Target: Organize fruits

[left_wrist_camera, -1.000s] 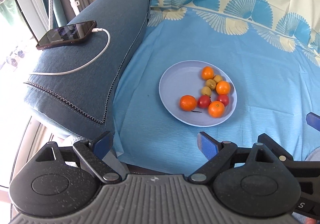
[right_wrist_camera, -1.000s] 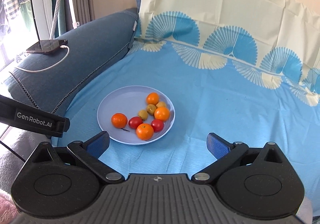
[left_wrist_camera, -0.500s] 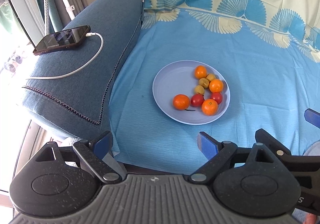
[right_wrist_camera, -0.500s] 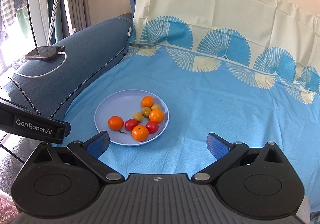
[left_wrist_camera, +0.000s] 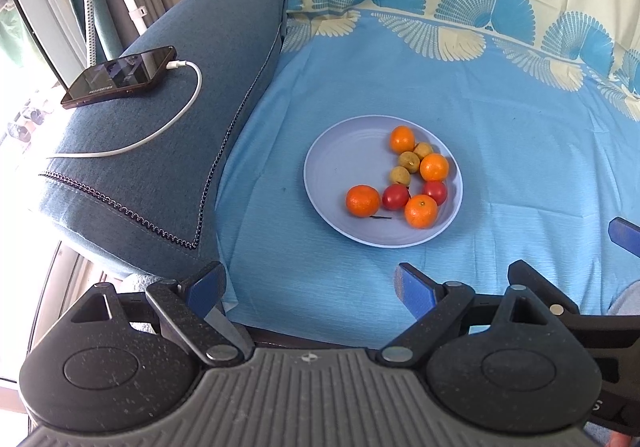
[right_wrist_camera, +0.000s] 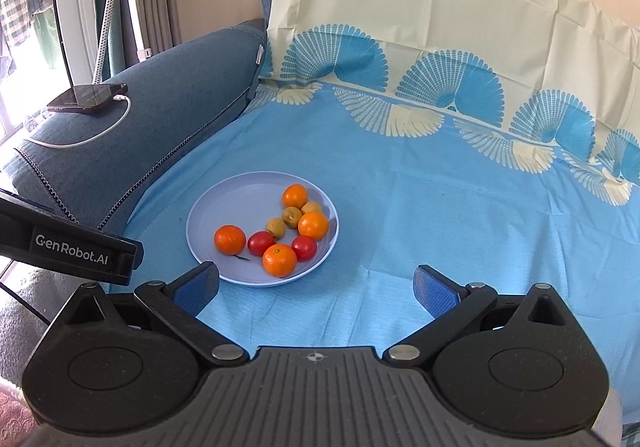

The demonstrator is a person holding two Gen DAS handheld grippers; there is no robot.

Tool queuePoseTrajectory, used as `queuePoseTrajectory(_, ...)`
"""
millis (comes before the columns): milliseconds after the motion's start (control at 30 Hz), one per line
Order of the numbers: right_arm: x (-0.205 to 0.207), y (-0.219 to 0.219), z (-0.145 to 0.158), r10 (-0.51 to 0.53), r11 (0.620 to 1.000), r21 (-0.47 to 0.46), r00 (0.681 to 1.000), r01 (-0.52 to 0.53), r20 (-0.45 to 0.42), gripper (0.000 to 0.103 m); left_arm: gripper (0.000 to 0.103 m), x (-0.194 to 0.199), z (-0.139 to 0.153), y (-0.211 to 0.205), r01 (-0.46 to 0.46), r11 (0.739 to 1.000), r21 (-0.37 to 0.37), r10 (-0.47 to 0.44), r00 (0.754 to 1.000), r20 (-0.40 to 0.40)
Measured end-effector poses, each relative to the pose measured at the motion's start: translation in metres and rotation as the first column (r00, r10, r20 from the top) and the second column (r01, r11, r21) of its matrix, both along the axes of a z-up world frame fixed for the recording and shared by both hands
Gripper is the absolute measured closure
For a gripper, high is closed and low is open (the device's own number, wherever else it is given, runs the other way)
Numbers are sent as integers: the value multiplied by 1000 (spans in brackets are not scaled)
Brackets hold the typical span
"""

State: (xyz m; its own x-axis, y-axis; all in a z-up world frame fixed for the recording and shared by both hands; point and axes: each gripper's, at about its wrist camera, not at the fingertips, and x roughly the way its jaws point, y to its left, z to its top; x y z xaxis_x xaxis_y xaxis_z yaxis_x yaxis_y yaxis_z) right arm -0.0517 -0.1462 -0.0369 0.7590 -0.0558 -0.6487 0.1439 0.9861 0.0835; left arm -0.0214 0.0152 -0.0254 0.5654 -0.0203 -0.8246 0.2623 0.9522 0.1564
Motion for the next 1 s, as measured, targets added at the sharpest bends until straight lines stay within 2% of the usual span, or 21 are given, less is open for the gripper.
queuePoseTrajectory(1000, 1, 1, -2, -1, 1000, -5, 1000, 1, -3, 1, 9, 2, -1, 2, -7, 1000, 1, 7, 1000, -6)
